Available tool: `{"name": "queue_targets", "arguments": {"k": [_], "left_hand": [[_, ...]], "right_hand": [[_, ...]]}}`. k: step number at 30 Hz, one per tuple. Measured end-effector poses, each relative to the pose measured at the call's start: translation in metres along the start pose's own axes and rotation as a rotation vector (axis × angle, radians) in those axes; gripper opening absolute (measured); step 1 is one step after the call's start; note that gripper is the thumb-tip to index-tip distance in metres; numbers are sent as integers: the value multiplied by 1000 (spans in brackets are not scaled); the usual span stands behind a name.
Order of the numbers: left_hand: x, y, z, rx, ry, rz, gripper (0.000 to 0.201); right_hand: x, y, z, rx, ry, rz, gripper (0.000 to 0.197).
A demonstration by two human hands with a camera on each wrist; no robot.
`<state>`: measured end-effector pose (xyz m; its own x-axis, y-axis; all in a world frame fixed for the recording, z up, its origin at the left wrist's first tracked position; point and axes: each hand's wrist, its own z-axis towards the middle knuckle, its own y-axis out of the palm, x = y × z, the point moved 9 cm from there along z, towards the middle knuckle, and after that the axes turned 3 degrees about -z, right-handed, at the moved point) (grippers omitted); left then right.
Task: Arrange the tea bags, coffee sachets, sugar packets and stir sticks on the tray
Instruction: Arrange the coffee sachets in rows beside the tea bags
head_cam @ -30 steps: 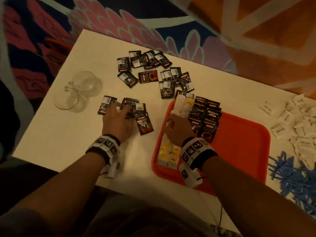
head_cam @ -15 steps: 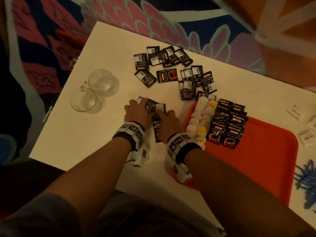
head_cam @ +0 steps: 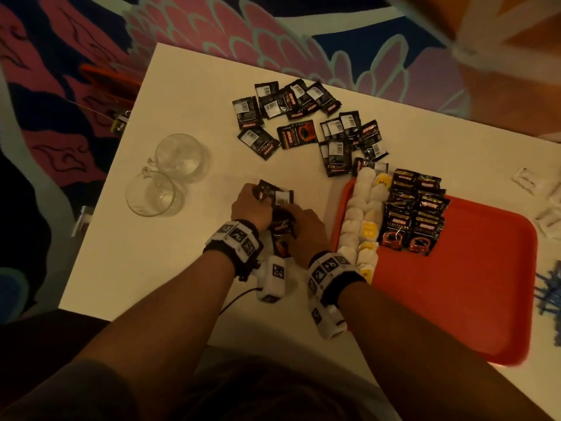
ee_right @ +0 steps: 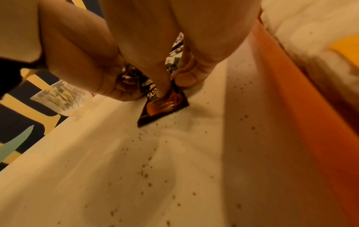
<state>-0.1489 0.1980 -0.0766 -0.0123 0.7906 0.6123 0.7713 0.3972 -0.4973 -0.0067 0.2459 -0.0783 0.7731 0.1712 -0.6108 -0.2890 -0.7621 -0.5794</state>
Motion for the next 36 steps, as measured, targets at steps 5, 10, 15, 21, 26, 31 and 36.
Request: {"name": "queue_targets", "arguments": {"k": [5,10,15,21,26,31,36], "left_hand": [[-12,-32,-1,68,63,-111,27],[-26,-21,-15,-140,40,-337,26],[-25,6,-51,-390,-98,-658,38],[-22,24,-80,-555,-252,-863,65],[0,46,-111,-538,-291,-955,50],[11,67,-133,-445,-255,-969,33],[30,83,-158,-414,-183,-1119,29]], "right_hand": [[14,-8,-2,88,152,359,35],[2,-18,-1,132,169,455,32],[0,-25,-10,127,156,320,42],[8,-40,-34,87,144,538,37],[26,-63,-59,176,137,522,39],[57,-95,-89,227,149,627,26],[81,-132,-117,246,173,1052,20]]}}
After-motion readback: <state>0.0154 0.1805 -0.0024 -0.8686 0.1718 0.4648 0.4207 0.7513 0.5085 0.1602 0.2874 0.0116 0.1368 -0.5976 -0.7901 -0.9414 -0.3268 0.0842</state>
